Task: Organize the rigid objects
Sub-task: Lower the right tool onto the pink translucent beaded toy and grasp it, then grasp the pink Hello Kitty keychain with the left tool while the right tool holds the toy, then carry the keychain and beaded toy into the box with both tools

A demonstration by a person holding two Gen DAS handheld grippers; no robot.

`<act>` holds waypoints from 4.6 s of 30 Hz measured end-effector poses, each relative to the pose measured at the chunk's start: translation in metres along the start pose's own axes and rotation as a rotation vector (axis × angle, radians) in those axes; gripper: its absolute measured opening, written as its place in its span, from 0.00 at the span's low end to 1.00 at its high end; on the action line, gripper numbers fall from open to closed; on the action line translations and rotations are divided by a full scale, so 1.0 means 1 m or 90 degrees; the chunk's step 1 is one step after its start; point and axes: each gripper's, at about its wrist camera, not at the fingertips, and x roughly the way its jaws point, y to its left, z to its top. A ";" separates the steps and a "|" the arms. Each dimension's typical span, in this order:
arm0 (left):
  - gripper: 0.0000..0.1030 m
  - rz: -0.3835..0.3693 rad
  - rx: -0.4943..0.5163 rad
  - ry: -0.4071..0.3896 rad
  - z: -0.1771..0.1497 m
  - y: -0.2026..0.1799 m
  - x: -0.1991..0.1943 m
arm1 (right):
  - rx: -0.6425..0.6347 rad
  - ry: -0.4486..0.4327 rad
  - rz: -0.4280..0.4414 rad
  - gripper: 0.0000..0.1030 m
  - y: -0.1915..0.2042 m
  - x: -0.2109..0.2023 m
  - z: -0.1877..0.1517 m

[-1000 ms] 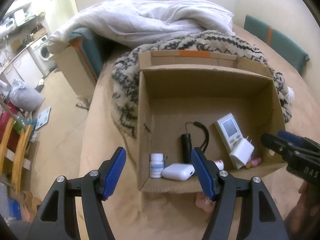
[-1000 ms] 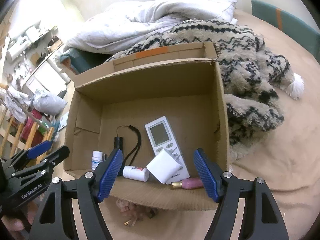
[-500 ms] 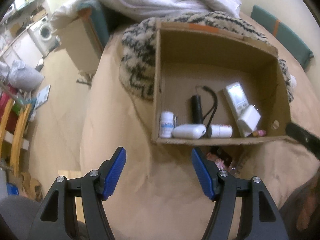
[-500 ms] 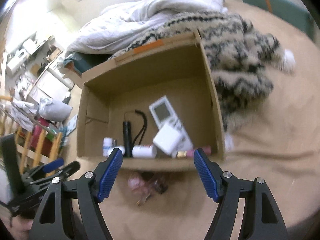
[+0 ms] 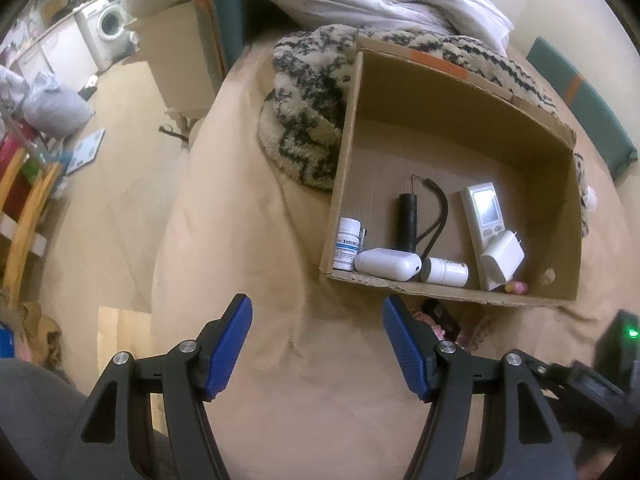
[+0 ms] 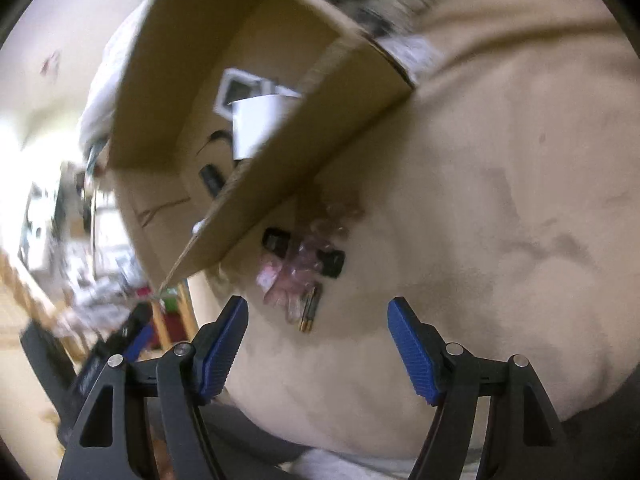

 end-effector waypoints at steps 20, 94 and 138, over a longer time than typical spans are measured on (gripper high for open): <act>0.63 -0.011 0.002 0.007 0.001 -0.005 0.004 | -0.118 -0.089 -0.158 0.18 0.041 0.038 0.002; 0.51 -0.006 0.044 0.188 -0.014 -0.088 0.129 | -0.431 -0.189 -0.120 0.18 0.113 -0.071 0.015; 0.33 0.063 0.134 -0.106 0.061 -0.082 0.050 | -0.454 -0.190 -0.303 0.18 0.124 -0.022 0.069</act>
